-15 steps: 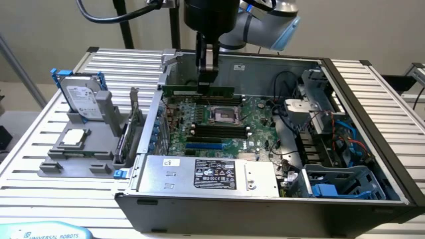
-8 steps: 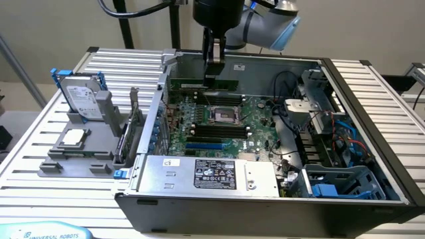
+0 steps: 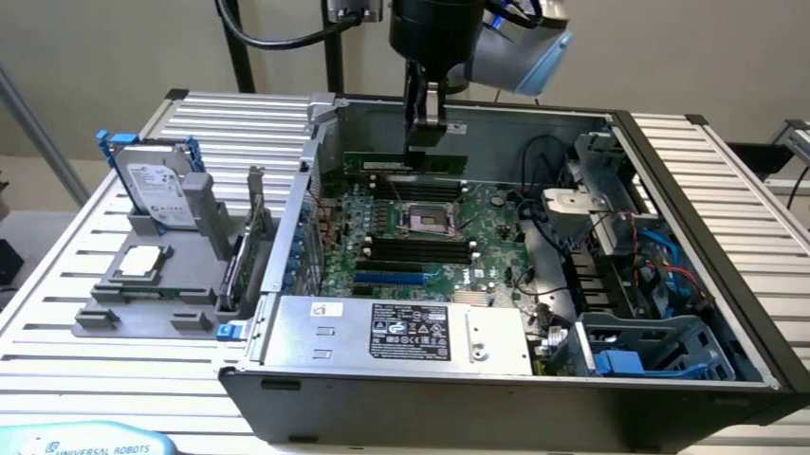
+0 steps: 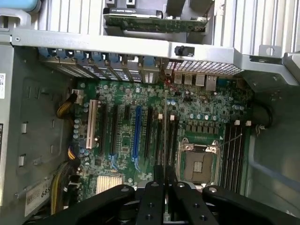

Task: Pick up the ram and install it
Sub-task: 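Pick up the ram and move it above insertion slot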

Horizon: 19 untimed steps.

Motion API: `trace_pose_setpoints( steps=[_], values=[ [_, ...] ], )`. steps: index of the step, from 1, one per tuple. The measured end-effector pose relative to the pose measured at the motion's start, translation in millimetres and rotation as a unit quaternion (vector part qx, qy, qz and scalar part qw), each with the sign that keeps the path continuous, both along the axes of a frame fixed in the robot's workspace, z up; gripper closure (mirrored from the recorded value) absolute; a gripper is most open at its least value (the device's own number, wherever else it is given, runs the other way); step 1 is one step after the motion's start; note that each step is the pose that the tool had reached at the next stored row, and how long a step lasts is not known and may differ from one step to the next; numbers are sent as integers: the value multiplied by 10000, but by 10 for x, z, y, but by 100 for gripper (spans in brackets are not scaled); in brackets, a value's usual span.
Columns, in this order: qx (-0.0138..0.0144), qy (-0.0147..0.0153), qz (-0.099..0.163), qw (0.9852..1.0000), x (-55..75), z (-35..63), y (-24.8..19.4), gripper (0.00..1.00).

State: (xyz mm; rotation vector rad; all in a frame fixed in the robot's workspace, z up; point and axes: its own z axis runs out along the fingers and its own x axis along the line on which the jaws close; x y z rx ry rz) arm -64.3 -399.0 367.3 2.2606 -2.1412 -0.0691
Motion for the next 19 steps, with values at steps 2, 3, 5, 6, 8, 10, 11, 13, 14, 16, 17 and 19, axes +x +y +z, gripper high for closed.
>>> trace_pose_setpoints(
  steps=[2,3,5,6,8,10,11,13,14,16,17,19],
  values=[
    [0,0,-21,10000,50,-36,4,87],
    [-1,1,-36,10000,73,-52,6,87],
    [-1,1,-75,10000,113,-84,8,87],
    [-1,1,-97,10000,130,-97,9,87],
    [0,0,-136,9999,147,-118,10,87],
    [-1,1,-153,9999,148,-124,11,87],
    [-1,-1,-153,9999,148,-124,11,87],
    [0,-2,-153,9999,149,-125,11,87],
    [0,-2,-153,9999,149,-125,11,87],
    [0,-2,-153,9999,149,-125,11,87],
    [0,-2,-153,9999,149,-125,11,87],
    [0,-2,-153,9999,149,-125,11,87]
  ],
)
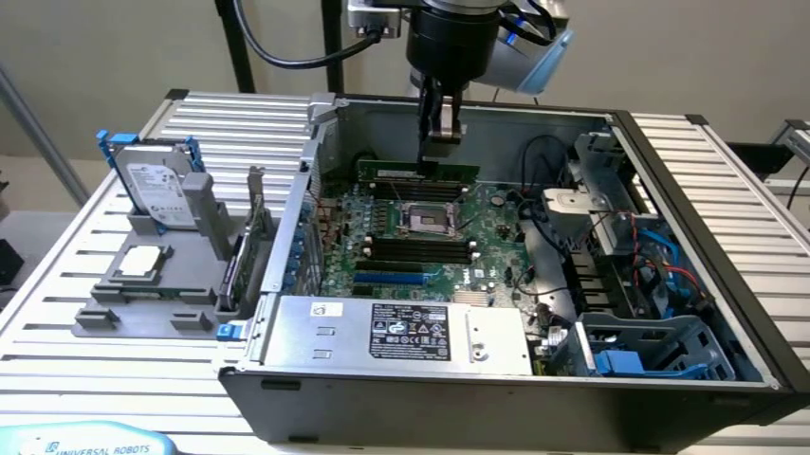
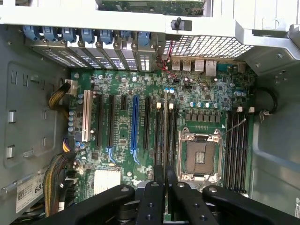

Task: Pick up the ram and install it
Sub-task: 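Insert the ram into the slot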

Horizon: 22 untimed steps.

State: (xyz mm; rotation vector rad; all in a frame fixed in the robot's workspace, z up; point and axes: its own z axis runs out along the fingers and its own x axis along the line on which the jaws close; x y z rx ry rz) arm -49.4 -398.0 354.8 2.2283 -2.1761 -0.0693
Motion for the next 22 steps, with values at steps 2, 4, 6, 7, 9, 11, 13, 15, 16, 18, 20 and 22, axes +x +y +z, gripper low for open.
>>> trace_pose_setpoints(
  steps=[2,4,6,7,9,11,13,15,16,18,20,22],
  values=[
    [0,0,0,10000,0,0,0,87],
    [0,0,0,10000,0,0,0,87],
    [0,0,0,10000,0,0,0,87],
    [0,0,0,10000,0,0,0,87],
    [0,0,0,10000,0,0,0,87],
    [0,0,0,10000,0,0,0,87],
    [1,-1,0,10000,0,-12,0,87],
    [0,0,0,10000,0,-44,0,87],
    [0,0,0,10000,0,-62,0,87],
    [0,0,-1,10000,13,-100,0,87],
    [0,0,-19,10000,40,-136,1,87],
    [0,0,-53,10000,76,-172,1,87]
  ],
)
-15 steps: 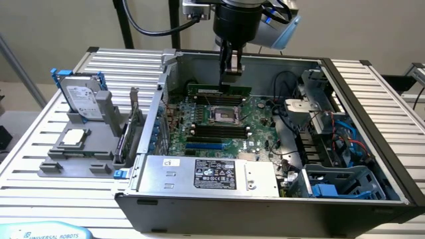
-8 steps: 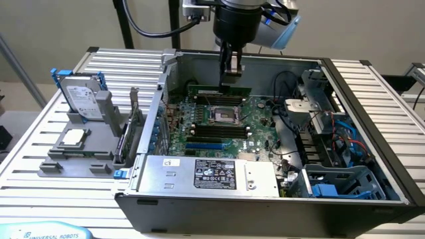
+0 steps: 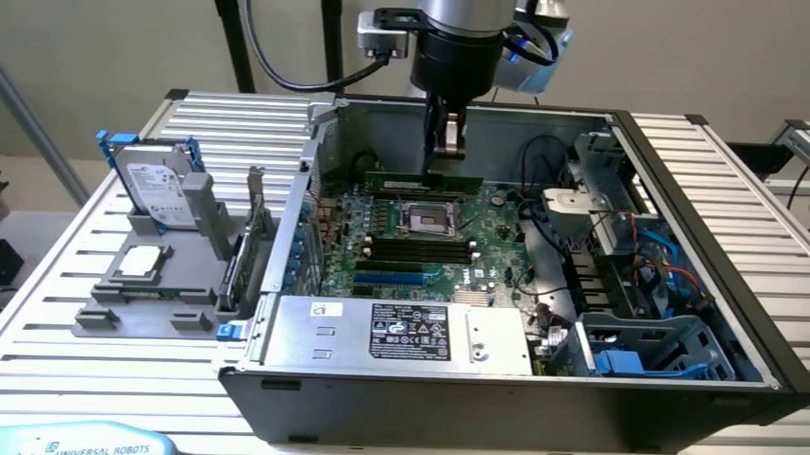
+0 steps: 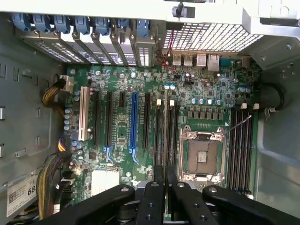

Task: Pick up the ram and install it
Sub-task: 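Insert the ram into the slot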

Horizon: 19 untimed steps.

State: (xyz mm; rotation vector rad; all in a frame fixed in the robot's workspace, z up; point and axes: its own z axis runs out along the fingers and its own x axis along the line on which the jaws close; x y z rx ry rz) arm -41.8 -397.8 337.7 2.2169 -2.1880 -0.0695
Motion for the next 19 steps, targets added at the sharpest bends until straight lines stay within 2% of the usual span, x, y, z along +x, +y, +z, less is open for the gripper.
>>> trace_pose_setpoints(
  steps=[5,19],
  values=[
    [0,0,-79,10000,78,-92,1,87],
    [-1,0,-94,10000,76,-346,14,87]
  ],
)
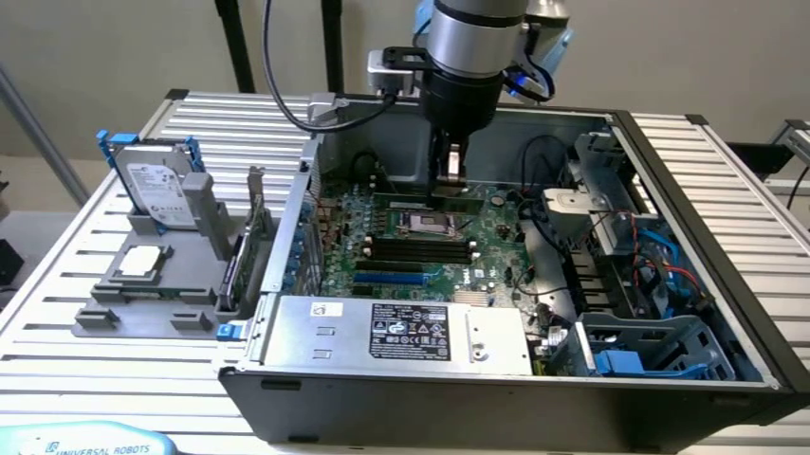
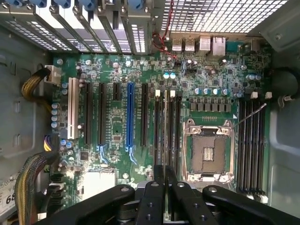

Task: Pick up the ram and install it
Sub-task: 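Insert the ram into the slot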

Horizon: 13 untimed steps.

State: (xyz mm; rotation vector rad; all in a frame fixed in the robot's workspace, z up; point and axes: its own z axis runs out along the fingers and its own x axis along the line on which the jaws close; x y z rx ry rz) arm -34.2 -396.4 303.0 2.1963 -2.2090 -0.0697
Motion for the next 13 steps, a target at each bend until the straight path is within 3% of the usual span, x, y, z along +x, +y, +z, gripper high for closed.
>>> trace_pose_setpoints(
  steps=[13],
  values=[
    [-7,0,8,10000,-3,-235,7,87]
  ],
)
